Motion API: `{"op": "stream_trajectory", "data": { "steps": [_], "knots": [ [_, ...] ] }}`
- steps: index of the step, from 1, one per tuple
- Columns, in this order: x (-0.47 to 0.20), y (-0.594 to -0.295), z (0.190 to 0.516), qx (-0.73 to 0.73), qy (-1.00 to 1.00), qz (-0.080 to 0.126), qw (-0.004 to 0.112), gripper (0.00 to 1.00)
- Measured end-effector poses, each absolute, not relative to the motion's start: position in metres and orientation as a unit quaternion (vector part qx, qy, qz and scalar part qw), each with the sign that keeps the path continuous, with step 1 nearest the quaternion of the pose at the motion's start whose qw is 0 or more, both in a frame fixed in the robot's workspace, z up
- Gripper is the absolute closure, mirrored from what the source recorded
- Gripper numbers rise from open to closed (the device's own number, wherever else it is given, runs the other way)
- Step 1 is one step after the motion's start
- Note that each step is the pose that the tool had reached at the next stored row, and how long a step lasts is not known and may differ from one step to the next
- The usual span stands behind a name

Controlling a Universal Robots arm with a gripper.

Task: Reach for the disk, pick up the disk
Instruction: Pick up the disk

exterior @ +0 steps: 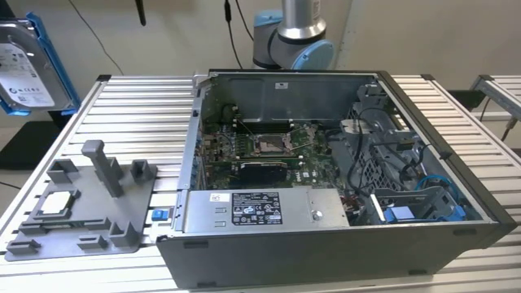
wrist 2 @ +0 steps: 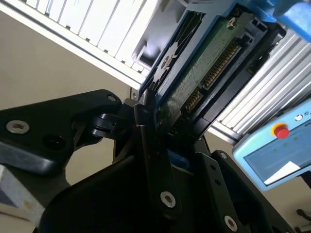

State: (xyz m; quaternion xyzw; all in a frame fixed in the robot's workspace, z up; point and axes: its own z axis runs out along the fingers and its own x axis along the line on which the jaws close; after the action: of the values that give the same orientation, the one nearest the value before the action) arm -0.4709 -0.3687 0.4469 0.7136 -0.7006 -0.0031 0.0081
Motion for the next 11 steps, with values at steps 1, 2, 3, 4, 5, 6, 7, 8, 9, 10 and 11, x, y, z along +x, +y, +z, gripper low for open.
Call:
{"op": "stream_trajectory", "data": {
  "steps": [1, 2, 3, 4, 5, 6, 7, 8, 9, 10, 11],
  "knots": [
    [-0.471, -0.369, 0.450, 0.714, -0.701, -0.003, 0.008, 1.00],
    [-0.471, -0.369, 0.453, 0.714, -0.701, -0.003, 0.008, 1.00],
    [-0.471, -0.369, 0.455, 0.714, -0.701, -0.003, 0.008, 1.00],
    [-0.471, -0.369, 0.458, 0.714, -0.701, -0.003, 0.008, 1.00],
    [-0.471, -0.369, 0.461, 0.714, -0.701, -0.003, 0.008, 1.00],
    [-0.471, -0.369, 0.463, 0.714, -0.701, -0.003, 0.008, 1.00],
    [-0.471, -0.369, 0.466, 0.714, -0.701, -0.003, 0.008, 1.00],
    [-0.471, -0.369, 0.468, 0.714, -0.701, -0.003, 0.008, 1.00],
    [-0.471, -0.369, 0.471, 0.714, -0.701, -0.003, 0.008, 1.00],
    [-0.471, -0.369, 0.473, 0.714, -0.701, -0.003, 0.008, 1.00],
    [-0.471, -0.369, 0.475, 0.714, -0.701, -0.003, 0.008, 1.00]
  ]
}}
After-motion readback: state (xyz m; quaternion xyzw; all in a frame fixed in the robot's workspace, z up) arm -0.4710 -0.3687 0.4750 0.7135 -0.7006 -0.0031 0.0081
